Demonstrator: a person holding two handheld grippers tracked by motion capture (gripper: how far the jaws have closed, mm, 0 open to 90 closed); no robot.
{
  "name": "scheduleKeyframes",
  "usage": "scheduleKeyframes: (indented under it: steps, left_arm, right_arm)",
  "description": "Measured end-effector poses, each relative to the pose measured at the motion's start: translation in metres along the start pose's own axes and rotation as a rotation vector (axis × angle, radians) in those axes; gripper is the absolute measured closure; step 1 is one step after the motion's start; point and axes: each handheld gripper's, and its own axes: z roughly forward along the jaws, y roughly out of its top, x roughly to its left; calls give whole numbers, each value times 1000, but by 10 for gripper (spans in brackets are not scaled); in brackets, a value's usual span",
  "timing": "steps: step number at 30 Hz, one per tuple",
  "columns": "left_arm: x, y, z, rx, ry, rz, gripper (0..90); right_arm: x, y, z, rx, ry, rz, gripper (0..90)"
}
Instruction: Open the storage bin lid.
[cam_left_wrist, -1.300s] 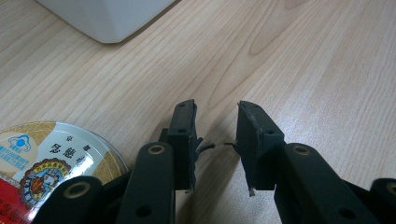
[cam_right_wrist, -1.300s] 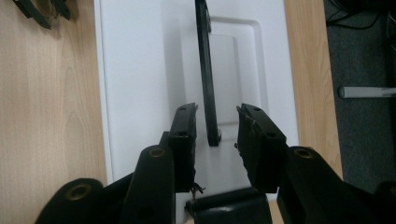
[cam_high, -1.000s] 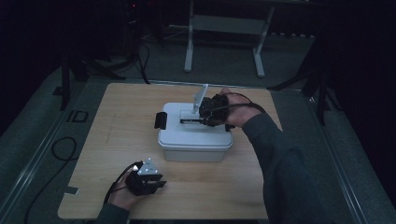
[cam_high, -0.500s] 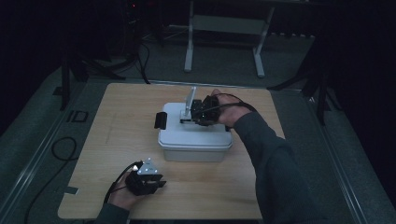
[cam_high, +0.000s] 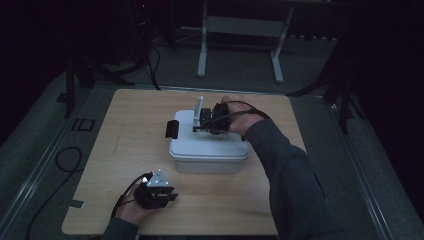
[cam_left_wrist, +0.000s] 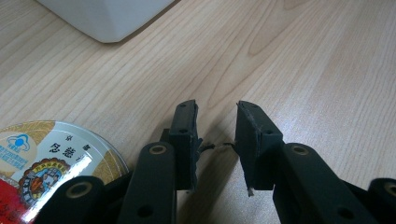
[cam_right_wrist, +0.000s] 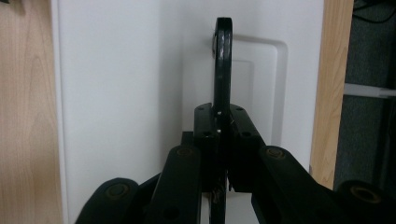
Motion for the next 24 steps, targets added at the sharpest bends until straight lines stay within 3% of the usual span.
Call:
scheduleKeyframes:
  steps: [11, 24]
  left_arm:
    - [0, 0, 0, -1, 1, -2, 694]
    - [-1, 0, 0, 0, 3, -2, 694]
  right_arm:
    - [4, -1, -2, -6, 11, -18, 842]
    - [1, 1, -2, -6, 18, -1, 844]
